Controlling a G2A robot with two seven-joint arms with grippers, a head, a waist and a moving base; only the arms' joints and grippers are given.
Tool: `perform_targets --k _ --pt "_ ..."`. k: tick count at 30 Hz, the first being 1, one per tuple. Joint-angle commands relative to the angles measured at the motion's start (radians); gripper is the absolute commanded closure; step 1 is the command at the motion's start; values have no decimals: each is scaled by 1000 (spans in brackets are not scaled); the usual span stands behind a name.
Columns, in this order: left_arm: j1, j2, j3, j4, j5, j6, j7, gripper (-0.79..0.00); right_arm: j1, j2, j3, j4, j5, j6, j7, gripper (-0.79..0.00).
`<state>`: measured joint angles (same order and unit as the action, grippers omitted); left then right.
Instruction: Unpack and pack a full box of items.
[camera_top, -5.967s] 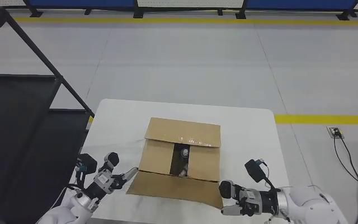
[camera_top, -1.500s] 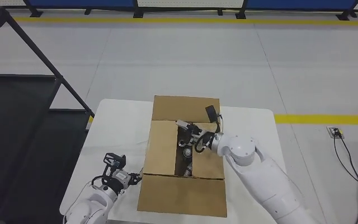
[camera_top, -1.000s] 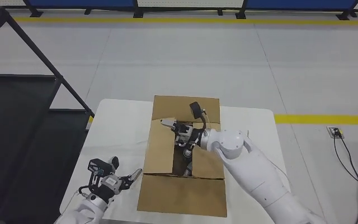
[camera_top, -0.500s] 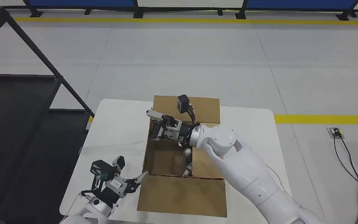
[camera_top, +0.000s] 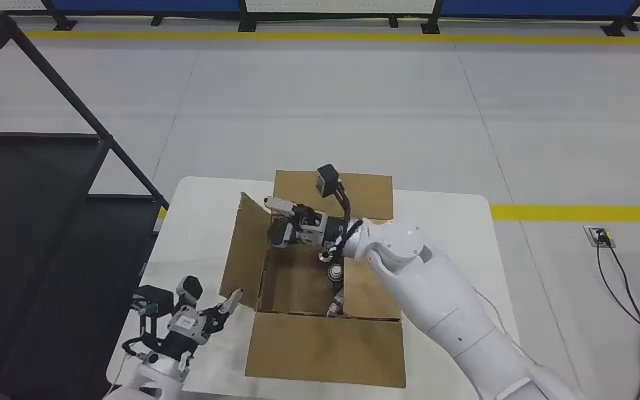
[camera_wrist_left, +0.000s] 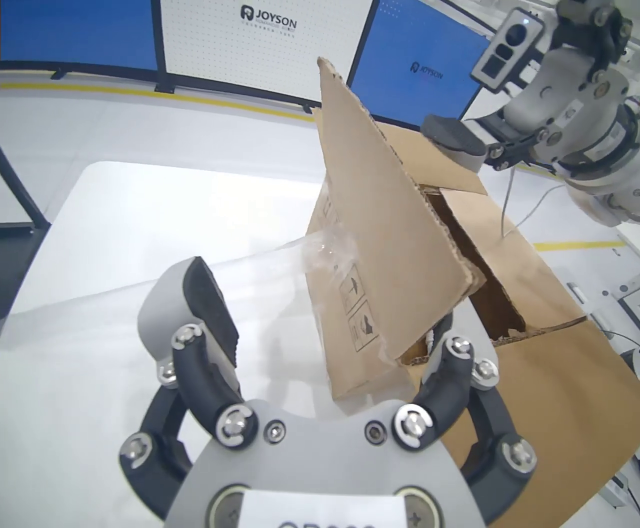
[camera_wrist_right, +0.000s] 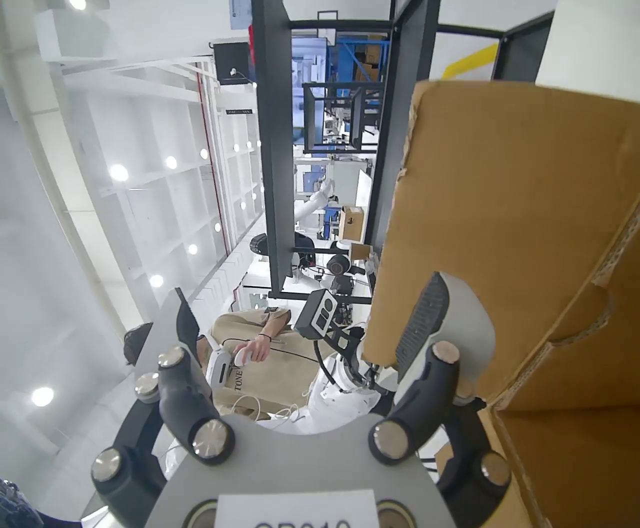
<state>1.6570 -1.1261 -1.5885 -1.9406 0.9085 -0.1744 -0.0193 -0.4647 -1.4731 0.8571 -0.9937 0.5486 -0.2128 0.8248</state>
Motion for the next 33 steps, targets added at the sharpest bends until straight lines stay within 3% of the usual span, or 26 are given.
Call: perform_targets --k 1,7,14,18,24,33 --pt "14 0 -30 11 -13 6 2 -785 -38 20 59 -41 -12 -32 -5 -785" --pt "-2 3 -83 93 -42 5 -34 -785 -155 74 217 -162 -49 -20 -13 -785" --pt "-53 3 -68 197 -35 -22 -86 -785 -254 107 340 -253 -37 -6 -15 -785" --pt "-58 2 -71 205 -28 -25 -70 -785 -303 121 398 -297 -19 -15 -8 -785" --pt "10 4 -146 79 -41 -35 -25 -785 -349 134 448 -338 -11 -9 2 -785" --pt "106 5 -242 -226 -31 -84 -12 -785 -378 151 505 -347 -34 -3 -10 -785"
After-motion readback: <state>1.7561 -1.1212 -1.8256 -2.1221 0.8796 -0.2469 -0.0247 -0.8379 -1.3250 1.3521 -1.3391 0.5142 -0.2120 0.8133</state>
